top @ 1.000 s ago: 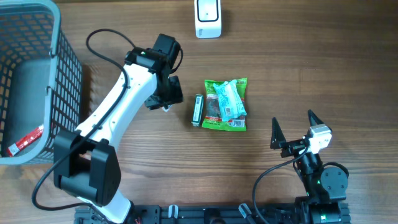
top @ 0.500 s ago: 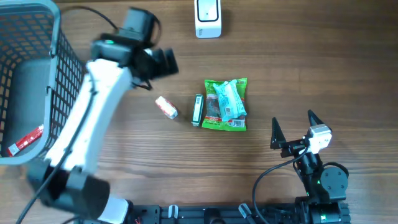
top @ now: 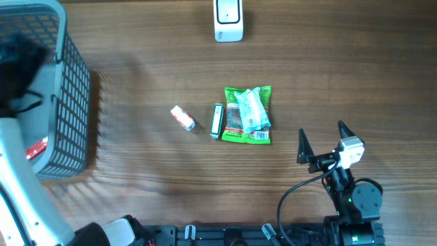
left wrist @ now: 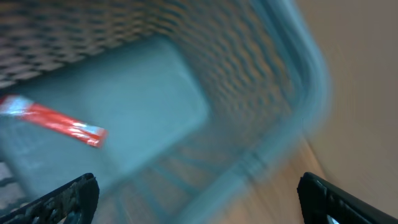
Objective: Scan the item barcode
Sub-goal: 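Reach into the basket and grasp the long red snack stick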
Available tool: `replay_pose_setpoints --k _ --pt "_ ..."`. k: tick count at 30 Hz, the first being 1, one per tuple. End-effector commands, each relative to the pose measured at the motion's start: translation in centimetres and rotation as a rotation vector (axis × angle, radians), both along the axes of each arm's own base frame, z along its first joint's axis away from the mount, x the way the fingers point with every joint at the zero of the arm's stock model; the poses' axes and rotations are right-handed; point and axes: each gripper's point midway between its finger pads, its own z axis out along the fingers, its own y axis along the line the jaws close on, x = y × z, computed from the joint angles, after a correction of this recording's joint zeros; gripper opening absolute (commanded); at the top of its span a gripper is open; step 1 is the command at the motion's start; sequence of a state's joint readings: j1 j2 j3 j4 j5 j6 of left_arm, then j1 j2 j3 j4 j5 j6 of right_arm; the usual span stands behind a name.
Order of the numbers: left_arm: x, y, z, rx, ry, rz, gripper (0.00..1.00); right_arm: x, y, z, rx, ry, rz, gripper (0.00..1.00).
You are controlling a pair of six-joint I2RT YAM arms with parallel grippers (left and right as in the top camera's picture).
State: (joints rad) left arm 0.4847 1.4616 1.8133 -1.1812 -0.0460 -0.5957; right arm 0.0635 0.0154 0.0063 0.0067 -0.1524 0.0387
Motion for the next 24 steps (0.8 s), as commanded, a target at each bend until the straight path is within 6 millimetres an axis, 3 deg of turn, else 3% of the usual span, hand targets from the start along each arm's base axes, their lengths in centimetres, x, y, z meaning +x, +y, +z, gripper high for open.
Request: replay_pose_setpoints --k 1,5,9,10,13,15,24 --pt "-2.5 6.1 -2.6 -0.117 0.007 0.299 1.0 0.0 -0.2 0.2 -0.011 -0.011 -0.01 1.0" --pt "-3.8 9.0 -6.9 -0.23 0.06 0.487 1.0 0.0 -0.2 0.2 -0.011 -0.011 -0.01 1.0" --pt "-4.2 10.4 -12.2 -0.302 0.174 0.575 0.99 0.0 -0.2 0.2 -0.01 -0.011 -0.01 1.0" --pt "-4.1 10.6 -13.4 -0.312 0.205 0.579 0.94 0.0 -0.2 0.2 -0.011 -0.011 -0.01 1.0" --pt "-3.7 11.0 -17.0 -0.352 0.292 0.585 0.64 0.0 -0.2 0.2 -0.011 -0.011 -0.01 1.0" --pt "-3.5 11.1 -19.1 -0.376 0.341 0.588 0.54 0.0 -0.2 0.2 -0.011 -0.011 -0.01 1.0" --pt "-3.6 11.1 -26.5 -0.461 0.515 0.596 0.61 0.0 -0.2 0.2 -0.011 -0.011 -0.01 1.0"
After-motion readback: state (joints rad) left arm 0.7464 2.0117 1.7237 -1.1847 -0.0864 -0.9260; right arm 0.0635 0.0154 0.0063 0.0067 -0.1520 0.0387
